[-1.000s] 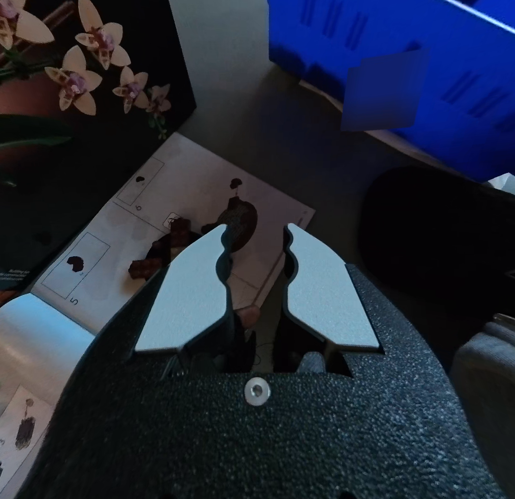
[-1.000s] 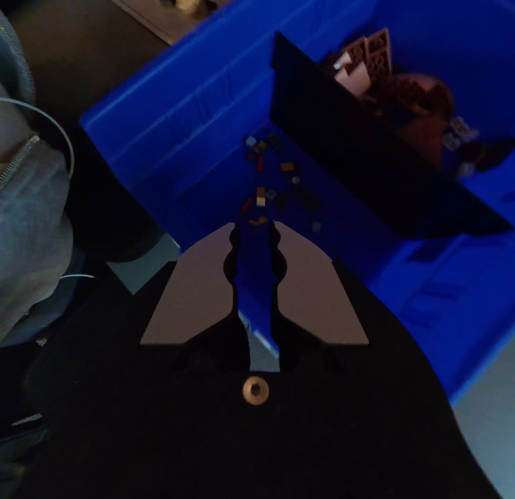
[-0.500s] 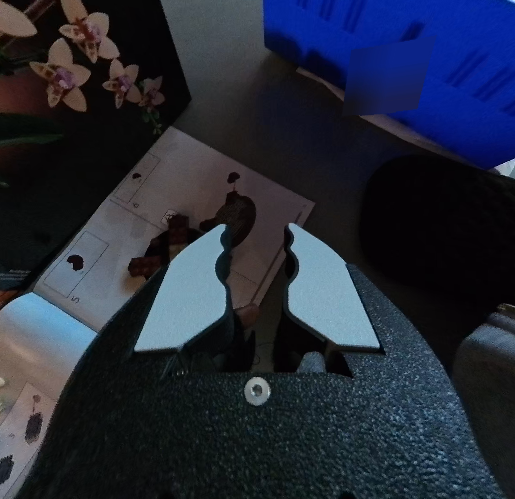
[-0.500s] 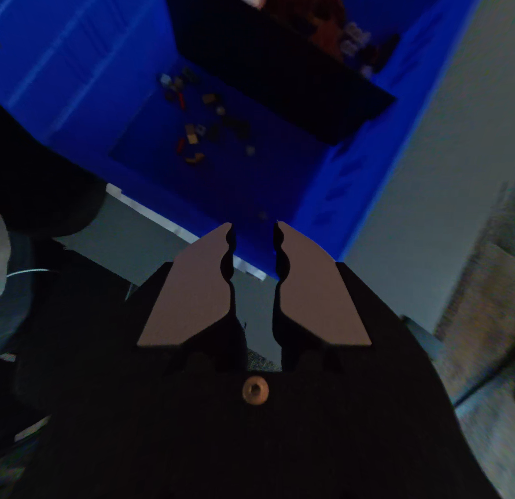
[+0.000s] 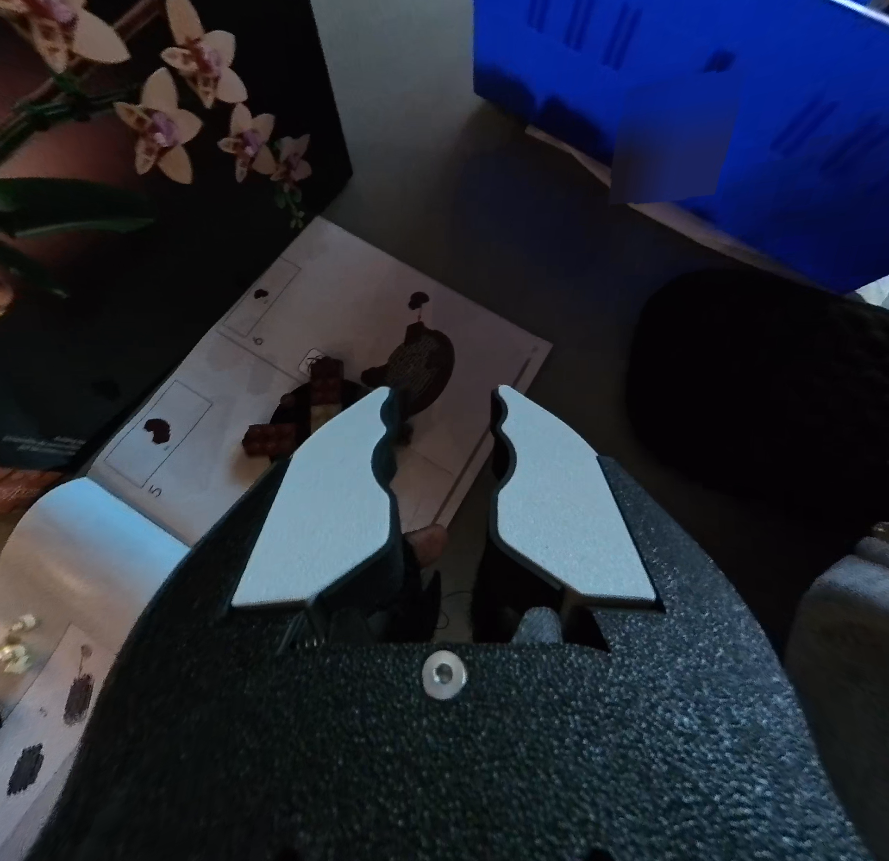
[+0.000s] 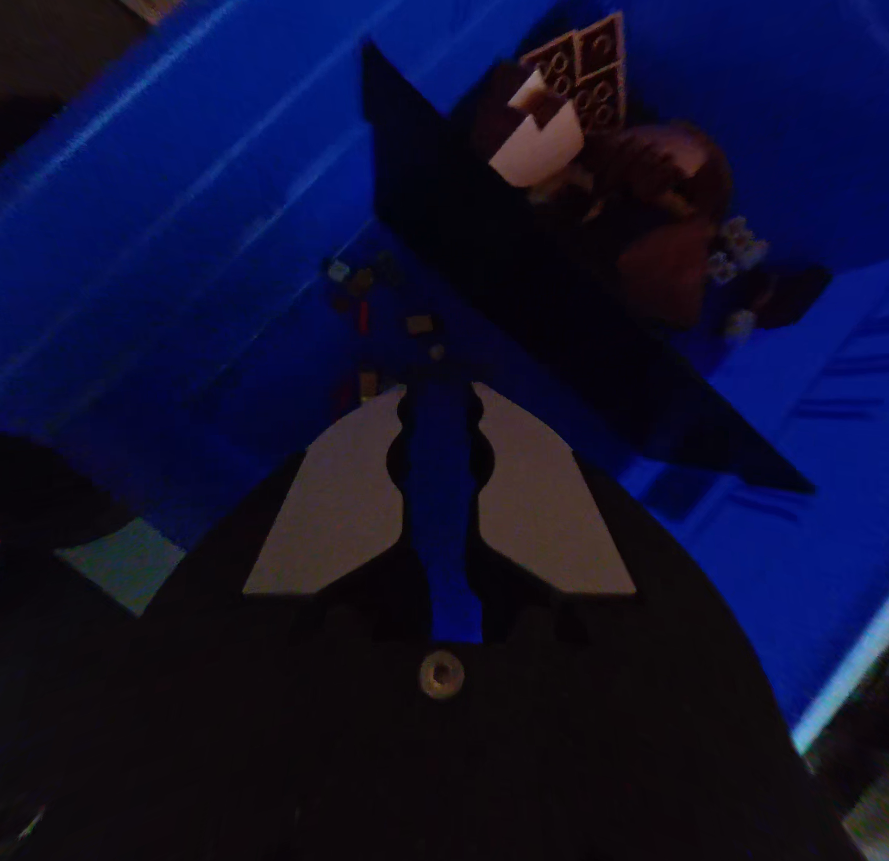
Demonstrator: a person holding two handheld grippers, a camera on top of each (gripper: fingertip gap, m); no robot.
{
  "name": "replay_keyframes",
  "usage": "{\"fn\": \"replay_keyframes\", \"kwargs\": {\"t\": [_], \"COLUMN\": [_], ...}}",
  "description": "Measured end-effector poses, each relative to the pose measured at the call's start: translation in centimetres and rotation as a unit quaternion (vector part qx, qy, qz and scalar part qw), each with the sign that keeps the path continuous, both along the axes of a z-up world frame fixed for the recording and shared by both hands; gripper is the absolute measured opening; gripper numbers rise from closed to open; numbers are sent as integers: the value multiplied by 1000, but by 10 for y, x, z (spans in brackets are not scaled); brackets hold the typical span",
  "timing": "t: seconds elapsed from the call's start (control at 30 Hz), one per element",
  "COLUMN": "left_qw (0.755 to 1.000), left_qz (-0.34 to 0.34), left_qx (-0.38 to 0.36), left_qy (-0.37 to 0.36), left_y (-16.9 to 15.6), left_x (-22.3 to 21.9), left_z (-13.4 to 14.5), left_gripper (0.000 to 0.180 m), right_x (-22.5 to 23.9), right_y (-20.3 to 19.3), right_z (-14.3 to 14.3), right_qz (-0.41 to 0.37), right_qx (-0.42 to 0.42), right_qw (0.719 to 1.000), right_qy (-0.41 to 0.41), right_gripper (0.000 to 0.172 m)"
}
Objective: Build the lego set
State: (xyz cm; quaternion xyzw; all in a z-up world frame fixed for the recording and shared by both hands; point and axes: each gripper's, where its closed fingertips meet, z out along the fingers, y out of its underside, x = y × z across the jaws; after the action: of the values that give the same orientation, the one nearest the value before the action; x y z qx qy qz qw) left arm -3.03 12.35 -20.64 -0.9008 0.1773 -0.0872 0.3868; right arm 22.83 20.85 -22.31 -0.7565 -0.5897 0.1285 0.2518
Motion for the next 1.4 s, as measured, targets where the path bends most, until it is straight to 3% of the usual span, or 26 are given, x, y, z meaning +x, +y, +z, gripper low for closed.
{"fn": "replay_keyframes", "kwargs": {"t": [0.2,0.4,0.57,0.73,0.83,1.1,1.23,1.4], "left_qw": [1000,1000,1000,1000,1000,999,999,999], "left_qz": [7,6,12,13,18,32,37,48], "left_qx": [-3,-1,-1,3,5,13,21,22], "left_qy": [-1,2,-1,2,1,0,4,-1], "left_y": [-4,-3,-4,-6,-7,-12,-15,-20], "left_x": [-3,-6,-7,-8,-11,-17,-20,-25], "left_z": [-4,-3,-5,-5,-4,-2,2,1], "left_gripper": [37,37,36,36,37,36,36,36], "right_x": [-21,3,-28,-42,-51,-51,-28,0], "right_y": [10,19,-7,-16,-24,-30,-11,18], "right_z": [-25,-29,-9,-22,-20,-29,-25,4], "right_qz": [-31,-73,-33,-19,9,35,-2,-80], "right_qx": [-36,-33,-87,-56,-56,-75,-61,-19], "right_qw": [999,996,992,998,998,997,998,997], "right_qy": [4,-26,82,22,26,-7,-32,6], "right_gripper": [7,6,19,19,8,4,3,2]}}
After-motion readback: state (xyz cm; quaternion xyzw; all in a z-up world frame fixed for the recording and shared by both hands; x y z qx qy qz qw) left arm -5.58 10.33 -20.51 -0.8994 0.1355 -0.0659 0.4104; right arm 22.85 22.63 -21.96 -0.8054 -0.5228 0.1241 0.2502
